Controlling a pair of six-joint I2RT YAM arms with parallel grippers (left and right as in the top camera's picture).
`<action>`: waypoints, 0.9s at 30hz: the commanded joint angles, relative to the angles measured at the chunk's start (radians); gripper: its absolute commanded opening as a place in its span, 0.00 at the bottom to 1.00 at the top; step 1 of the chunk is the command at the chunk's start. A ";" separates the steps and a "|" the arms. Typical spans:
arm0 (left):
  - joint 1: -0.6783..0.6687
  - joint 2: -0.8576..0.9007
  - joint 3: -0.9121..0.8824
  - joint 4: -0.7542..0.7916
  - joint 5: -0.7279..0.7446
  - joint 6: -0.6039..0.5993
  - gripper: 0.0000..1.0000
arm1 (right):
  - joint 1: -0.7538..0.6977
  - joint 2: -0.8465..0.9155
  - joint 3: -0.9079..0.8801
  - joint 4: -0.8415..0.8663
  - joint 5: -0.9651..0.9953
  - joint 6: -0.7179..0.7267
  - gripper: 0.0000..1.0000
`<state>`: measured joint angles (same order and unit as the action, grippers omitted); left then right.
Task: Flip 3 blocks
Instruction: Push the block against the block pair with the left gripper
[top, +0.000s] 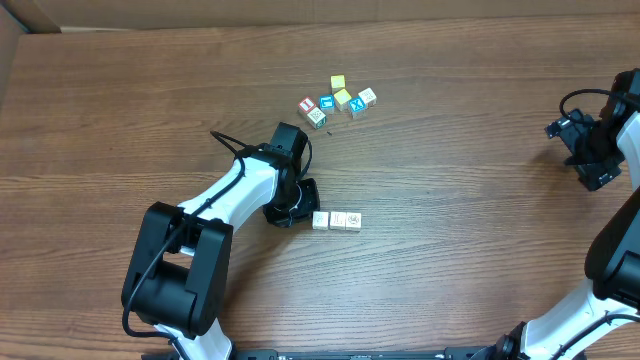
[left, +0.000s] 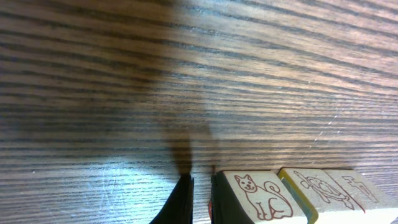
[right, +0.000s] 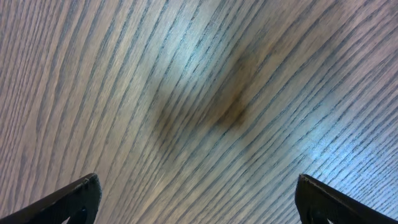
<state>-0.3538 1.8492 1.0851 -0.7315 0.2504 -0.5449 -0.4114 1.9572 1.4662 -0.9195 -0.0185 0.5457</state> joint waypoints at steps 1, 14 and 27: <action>-0.009 -0.011 -0.010 0.011 0.011 -0.010 0.05 | 0.000 0.003 0.015 0.002 0.010 -0.003 1.00; -0.021 -0.011 -0.010 0.011 0.012 -0.048 0.05 | 0.000 0.003 0.015 0.002 0.010 -0.003 1.00; -0.017 -0.011 -0.010 -0.086 -0.036 -0.054 0.06 | 0.000 0.003 0.015 0.002 0.010 -0.003 1.00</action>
<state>-0.3679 1.8492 1.0847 -0.7845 0.2333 -0.5930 -0.4118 1.9572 1.4662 -0.9195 -0.0181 0.5453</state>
